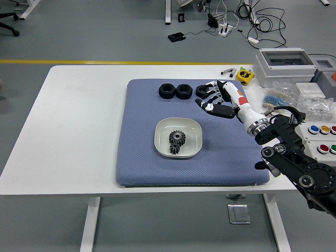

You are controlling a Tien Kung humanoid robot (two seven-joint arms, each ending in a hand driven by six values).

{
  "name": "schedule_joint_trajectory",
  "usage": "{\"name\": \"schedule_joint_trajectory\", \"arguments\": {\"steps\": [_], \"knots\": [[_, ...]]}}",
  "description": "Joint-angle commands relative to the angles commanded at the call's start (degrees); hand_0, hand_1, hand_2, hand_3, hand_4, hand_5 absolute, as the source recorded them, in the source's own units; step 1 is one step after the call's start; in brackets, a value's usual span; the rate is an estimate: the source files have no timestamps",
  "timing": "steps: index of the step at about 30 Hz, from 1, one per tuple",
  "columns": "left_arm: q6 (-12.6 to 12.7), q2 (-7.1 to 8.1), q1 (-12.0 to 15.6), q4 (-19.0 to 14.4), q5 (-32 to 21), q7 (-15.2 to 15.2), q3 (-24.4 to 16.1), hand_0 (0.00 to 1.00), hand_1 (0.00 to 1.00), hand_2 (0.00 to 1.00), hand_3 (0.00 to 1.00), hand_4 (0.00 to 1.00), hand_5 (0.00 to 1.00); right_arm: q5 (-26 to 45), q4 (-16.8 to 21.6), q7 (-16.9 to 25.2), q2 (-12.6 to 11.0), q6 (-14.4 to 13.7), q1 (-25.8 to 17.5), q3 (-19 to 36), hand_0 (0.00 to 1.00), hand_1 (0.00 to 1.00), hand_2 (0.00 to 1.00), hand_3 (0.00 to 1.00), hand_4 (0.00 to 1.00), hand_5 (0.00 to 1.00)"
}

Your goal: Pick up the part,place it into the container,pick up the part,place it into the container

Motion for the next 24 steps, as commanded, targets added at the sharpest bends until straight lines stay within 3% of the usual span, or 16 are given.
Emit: {"name": "schedule_joint_trajectory", "arguments": {"steps": [3,4,9,10,15,16,21,22,24], "knots": [[-0.01,-0.03,0.01,0.01,0.03,0.01,-0.06,0.584,0.614,0.765,0.681,0.677,0.615,7.08,0.40,0.29,-0.41,0.74,-1.02,2.13,0.536,0.641,0.731,0.657,0.918,0.407],[-0.01,-0.05,0.01,0.01,0.00,0.01,-0.07,0.584,0.614,0.766,0.681,0.676,0.617,9.31,0.43,0.42,-0.59,0.83,-1.37,2.79,0.625,0.686,0.763,0.672,0.945,0.451],[0.04,-0.13,0.01,0.03,-0.05,0.01,-0.10,0.584,0.614,0.766,0.681,0.676,0.617,17.58,-0.02,1.37,-1.21,1.29,-3.06,5.76,0.625,0.686,0.763,0.672,0.945,0.451],[0.05,-0.14,0.00,0.02,-0.07,0.00,-0.07,0.585,0.615,0.766,0.680,0.675,0.616,18.72,-0.02,1.60,-1.47,1.49,-3.50,6.41,0.772,0.775,0.811,0.696,0.983,0.512],[0.08,-0.21,-0.01,0.05,-0.08,-0.03,-0.11,0.585,0.615,0.766,0.680,0.675,0.616,27.67,0.34,3.46,-2.47,3.16,-5.16,7.97,0.772,0.775,0.811,0.696,0.983,0.512],[0.09,-0.21,-0.01,0.06,0.00,-0.01,-0.14,0.584,0.615,0.766,0.678,0.675,0.620,29.69,0.44,3.77,-2.57,3.57,-5.39,8.15,0.824,0.810,0.833,0.810,0.998,0.632],[0.09,-0.30,-0.01,0.11,0.10,-0.08,-0.20,0.584,0.615,0.766,0.678,0.675,0.620,36.64,0.99,5.09,-3.17,6.29,-7.16,10.63,0.824,0.810,0.833,0.810,0.998,0.632],[0.07,-0.32,-0.03,0.11,0.03,-0.12,-0.17,0.583,0.618,0.765,0.677,0.675,0.624,37.39,1.06,5.18,-3.26,6.73,-7.42,11.10,0.840,0.813,0.835,0.829,0.998,0.709],[0.01,-0.35,-0.14,0.11,-0.14,-0.26,-0.03,0.583,0.618,0.765,0.677,0.675,0.624,38.94,1.38,5.34,-3.46,7.54,-7.92,11.98,0.840,0.813,0.835,0.829,0.998,0.709]]}}
